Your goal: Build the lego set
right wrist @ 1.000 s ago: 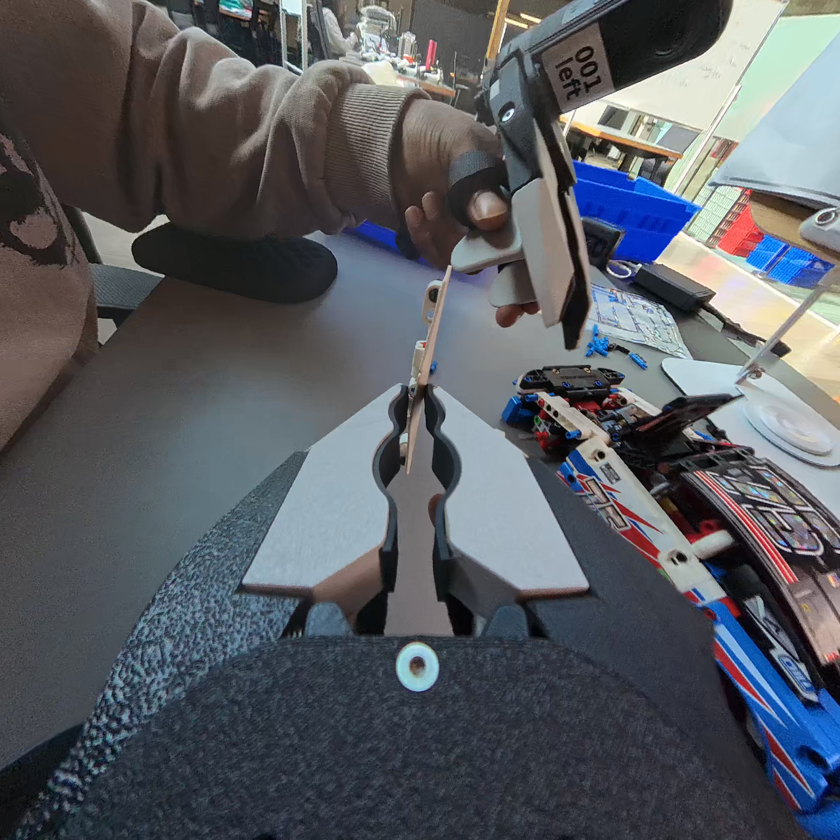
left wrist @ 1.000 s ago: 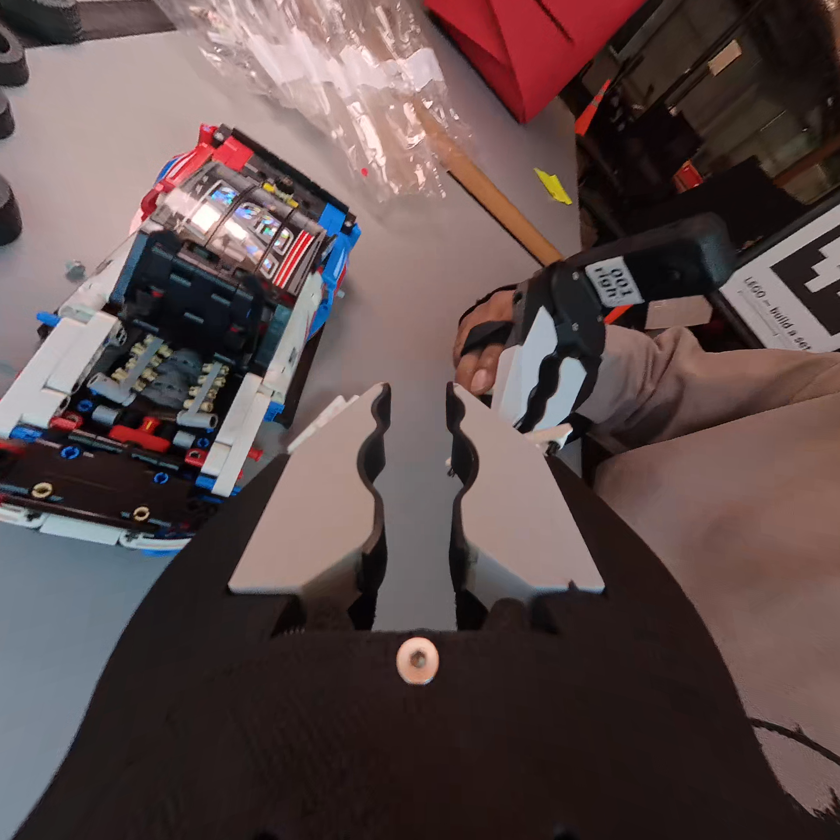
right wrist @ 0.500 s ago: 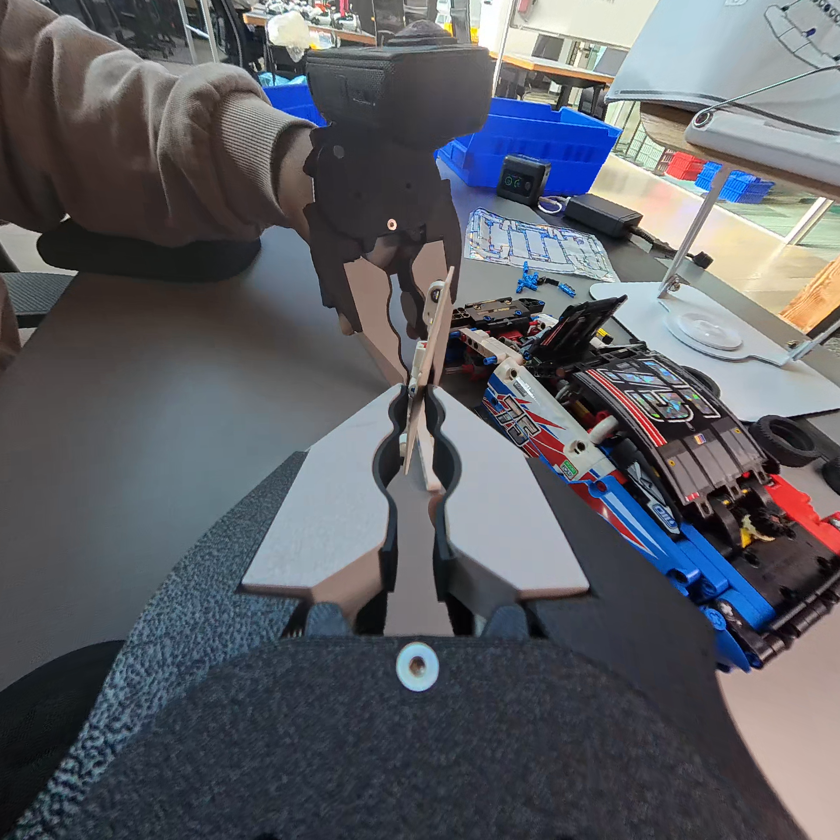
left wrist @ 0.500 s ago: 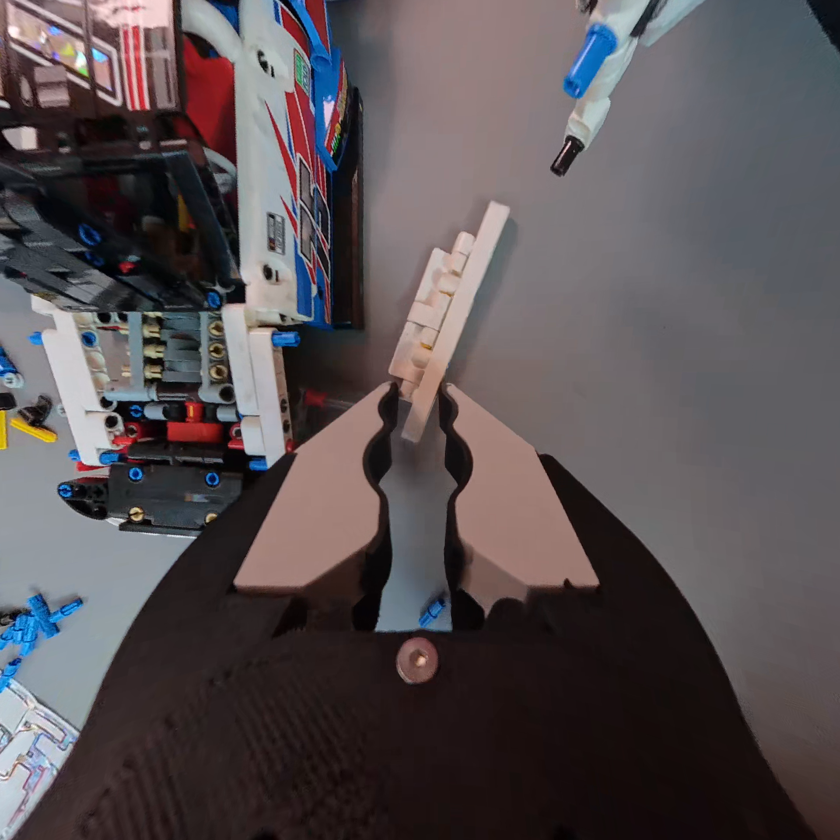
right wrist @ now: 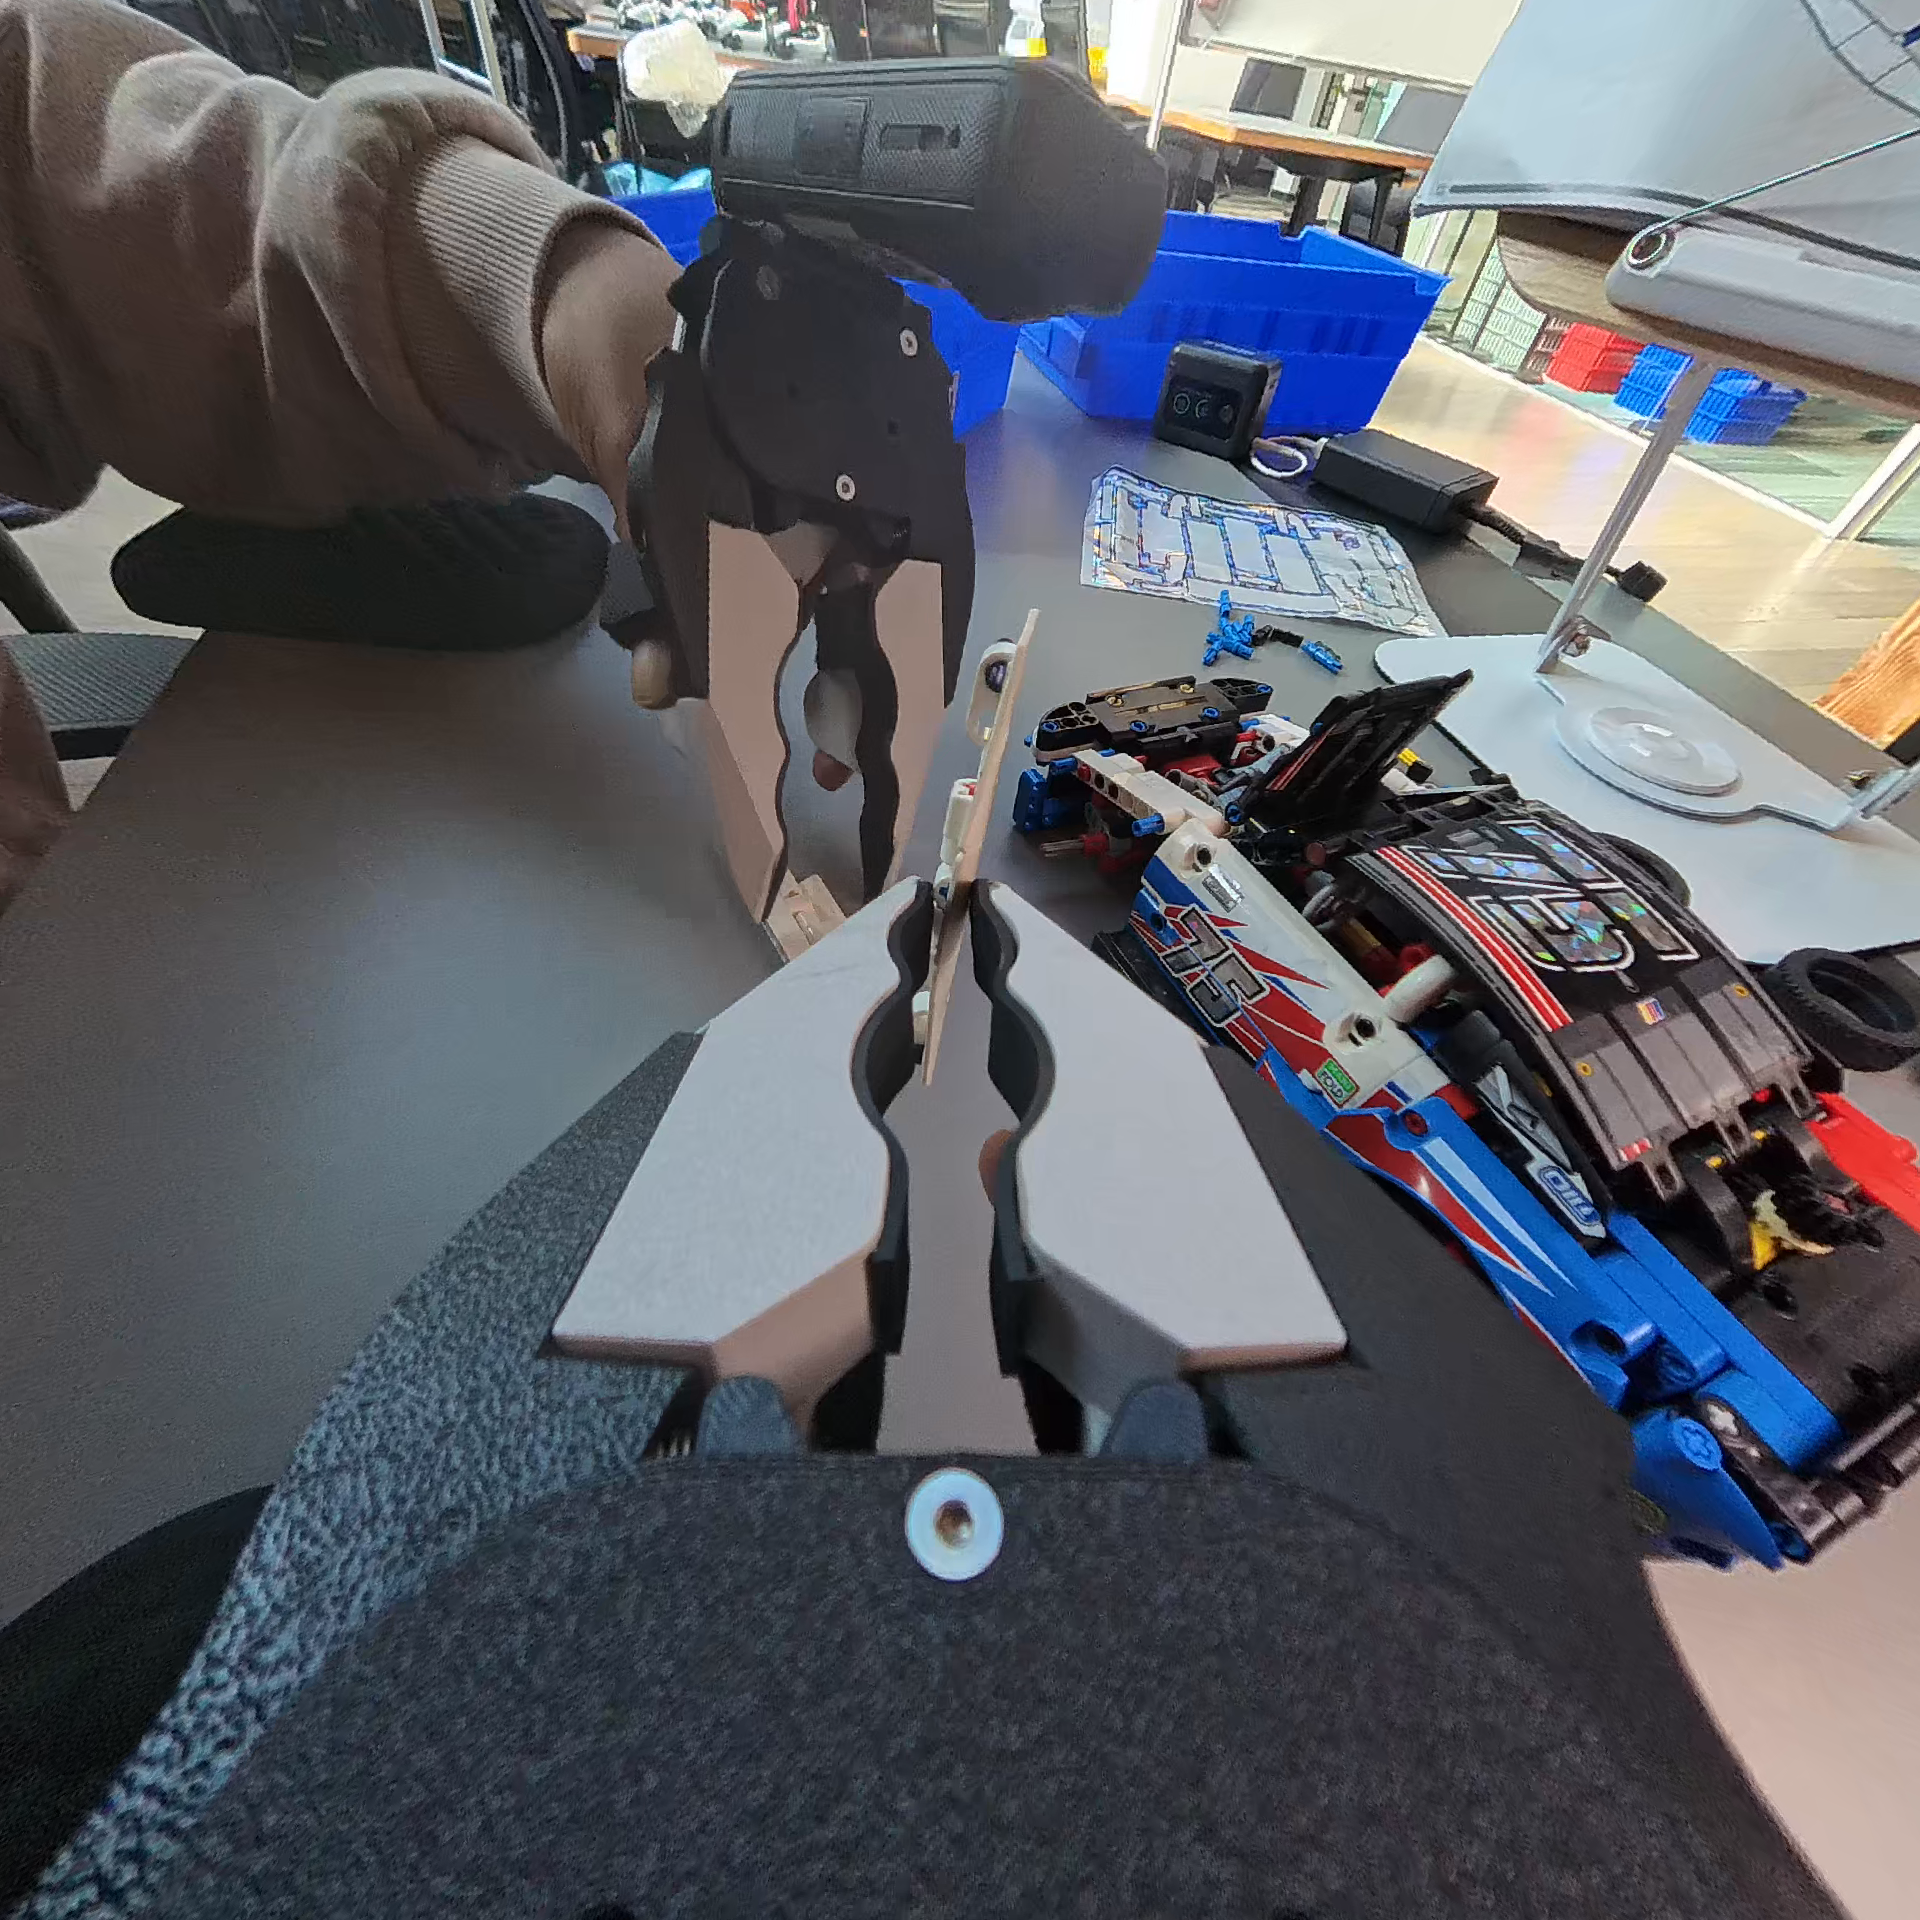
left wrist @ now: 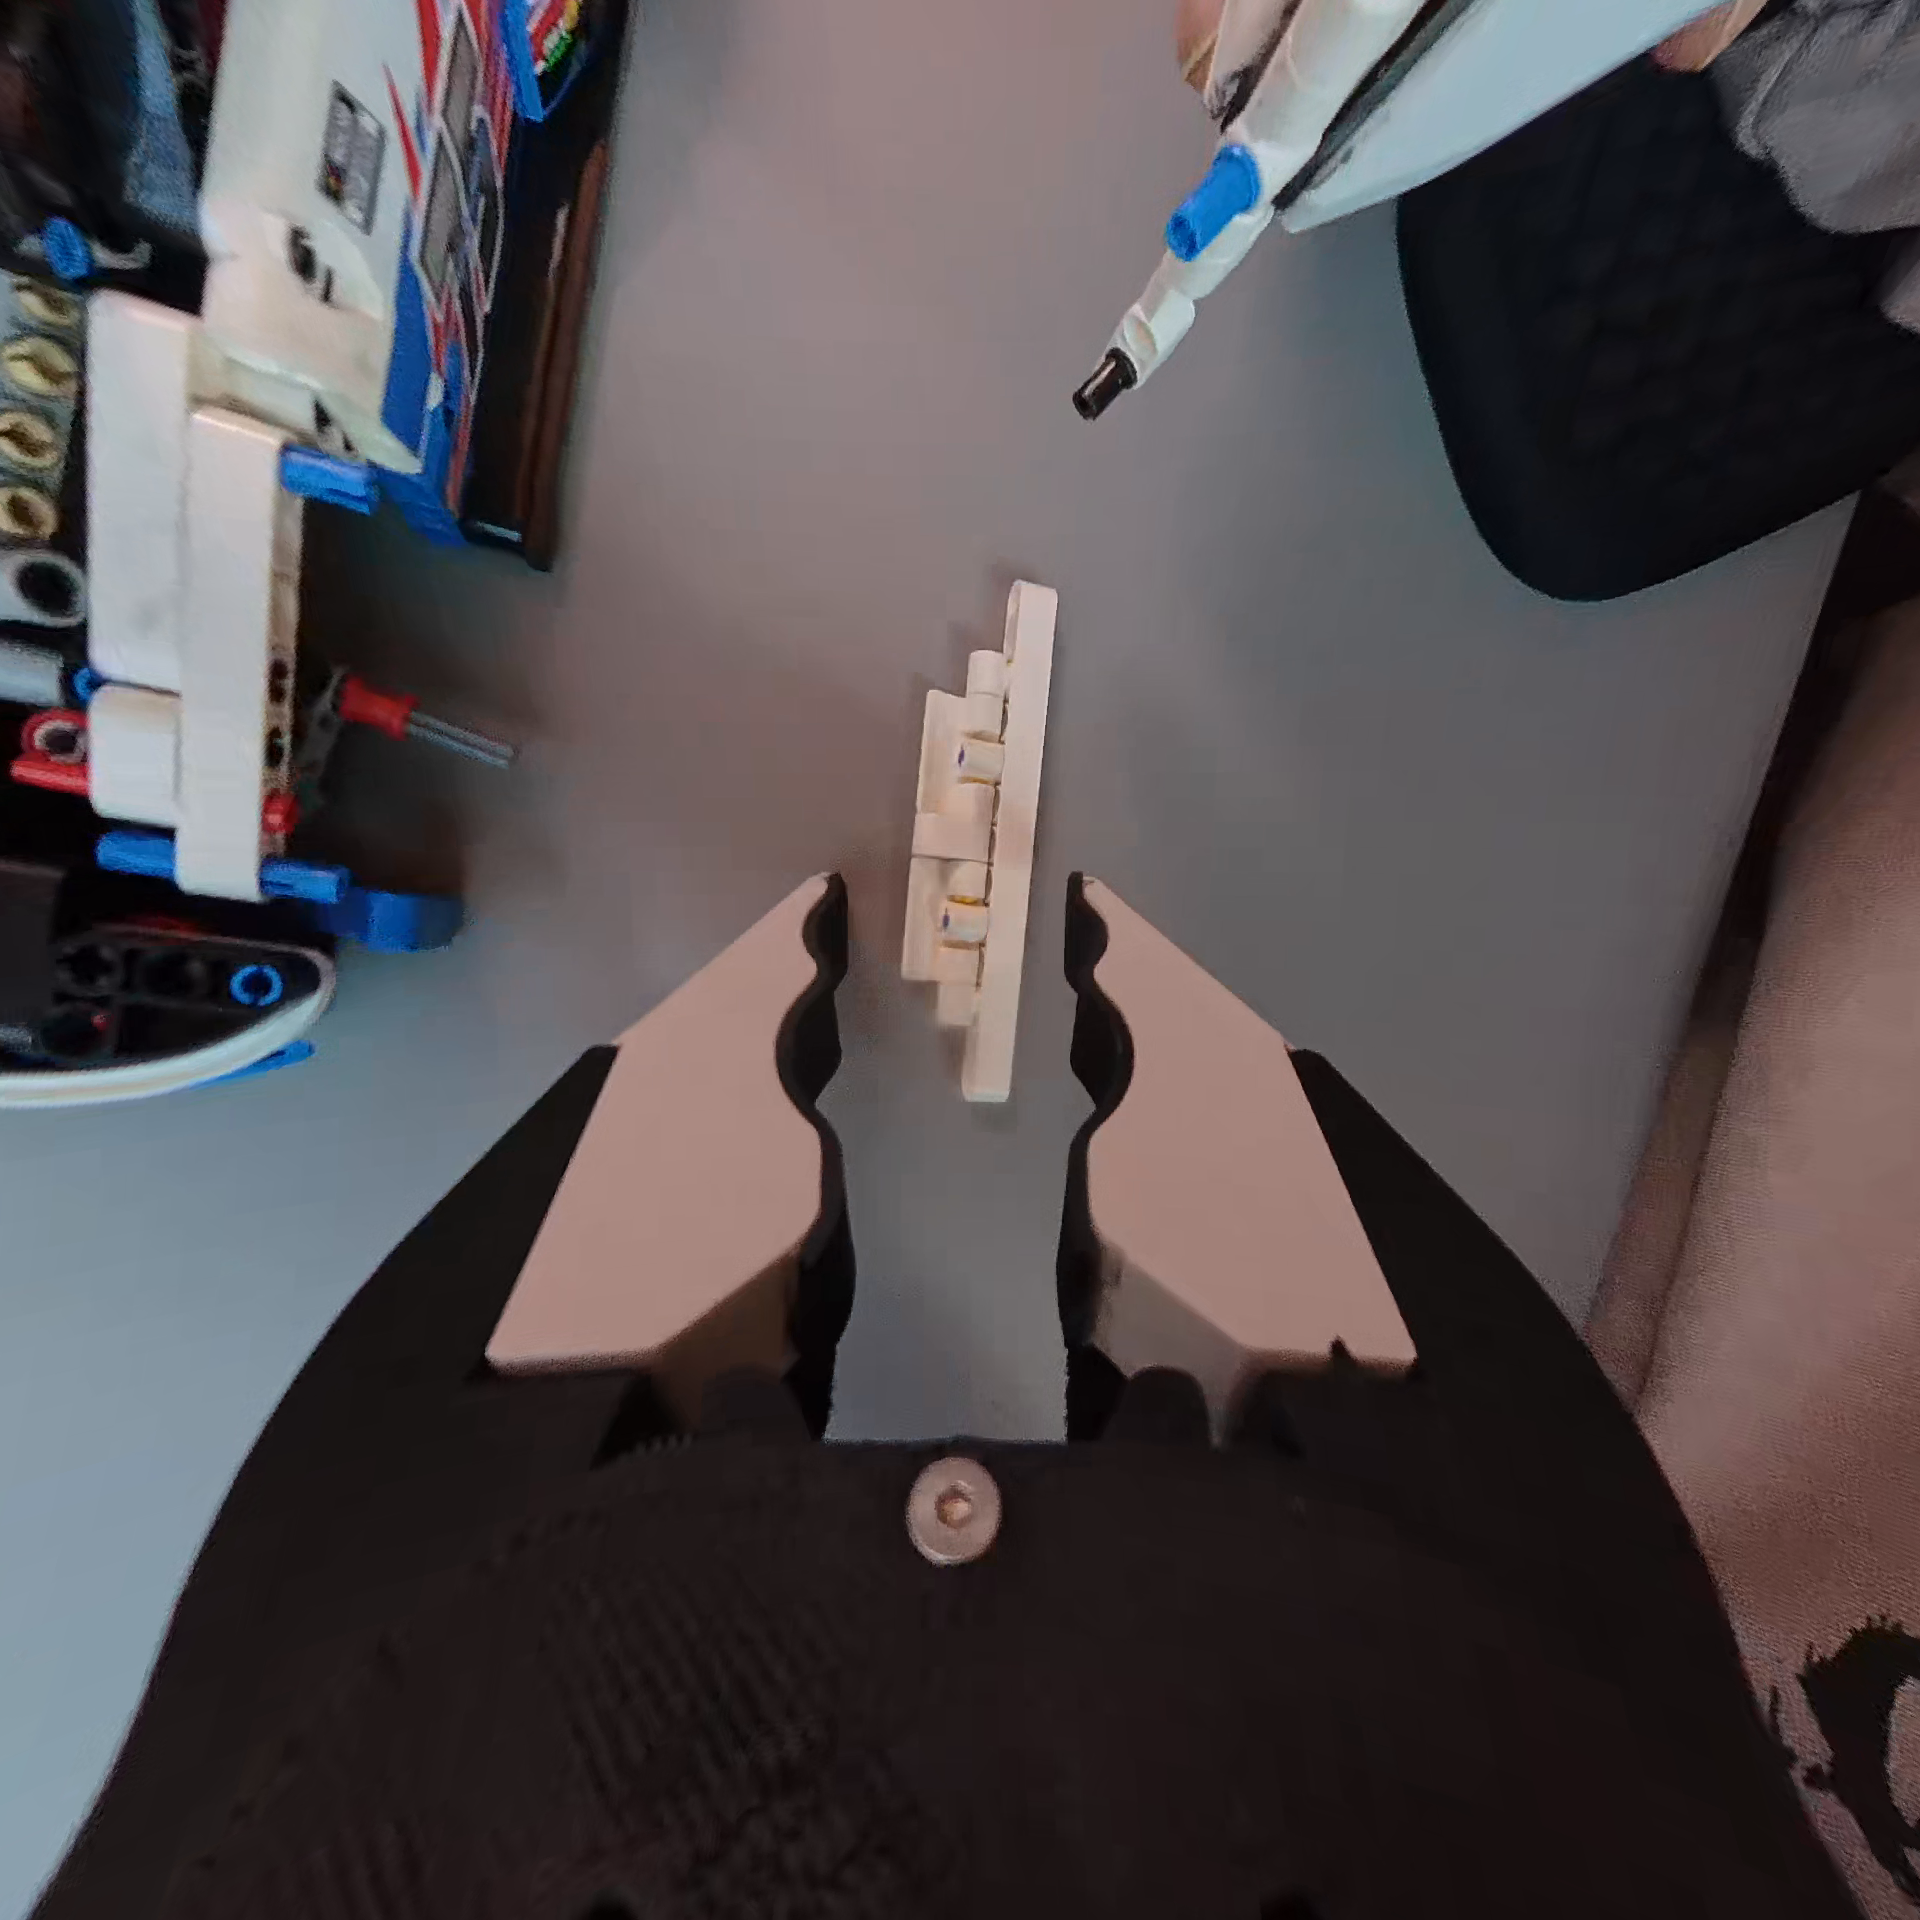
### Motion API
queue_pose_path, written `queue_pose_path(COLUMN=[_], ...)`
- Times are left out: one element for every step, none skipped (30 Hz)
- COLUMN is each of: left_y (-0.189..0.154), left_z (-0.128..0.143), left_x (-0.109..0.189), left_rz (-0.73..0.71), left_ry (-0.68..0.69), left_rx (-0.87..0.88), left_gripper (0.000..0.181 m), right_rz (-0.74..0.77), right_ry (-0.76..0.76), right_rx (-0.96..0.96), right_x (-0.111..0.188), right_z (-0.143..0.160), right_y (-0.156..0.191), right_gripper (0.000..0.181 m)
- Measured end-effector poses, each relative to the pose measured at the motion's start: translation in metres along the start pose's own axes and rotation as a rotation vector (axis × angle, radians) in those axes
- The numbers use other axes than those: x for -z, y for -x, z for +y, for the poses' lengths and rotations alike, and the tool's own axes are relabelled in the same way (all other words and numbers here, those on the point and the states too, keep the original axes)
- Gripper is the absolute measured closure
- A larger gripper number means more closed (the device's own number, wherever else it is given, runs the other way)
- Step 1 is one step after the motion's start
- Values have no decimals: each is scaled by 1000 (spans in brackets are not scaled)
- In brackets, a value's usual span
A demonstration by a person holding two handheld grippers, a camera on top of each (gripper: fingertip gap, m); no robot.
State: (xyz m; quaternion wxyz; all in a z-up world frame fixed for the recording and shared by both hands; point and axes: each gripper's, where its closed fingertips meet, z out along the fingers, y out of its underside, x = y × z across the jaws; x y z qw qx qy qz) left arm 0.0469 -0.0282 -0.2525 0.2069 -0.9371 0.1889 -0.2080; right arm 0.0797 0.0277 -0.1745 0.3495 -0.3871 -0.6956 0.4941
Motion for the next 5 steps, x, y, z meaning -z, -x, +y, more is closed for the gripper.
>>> queue_pose_path(left_y=[0,0,1,2,0], left_z=[-2,-3,-3,-3,-2], left_x=[-3,-4,-5,-5,-6], left_rz=[-8,-16,-27,-30,-18], left_ry=[8,25,42,50,53], left_rx=[-28,-52,-69,-79,-80], left_gripper=[145,146,149,152,157], right_rz=[-1,-2,-2,-4,-7], right_ry=[-6,-12,-18,-24,-32], right_rx=[-6,-13,-20,-28,-37], right_x=[1,2,2,3,3], right_z=[-1,-2,-3,-4,-5], right_y=[0,0,-1,-1,-1], right_gripper=[177,177,177,177,177])
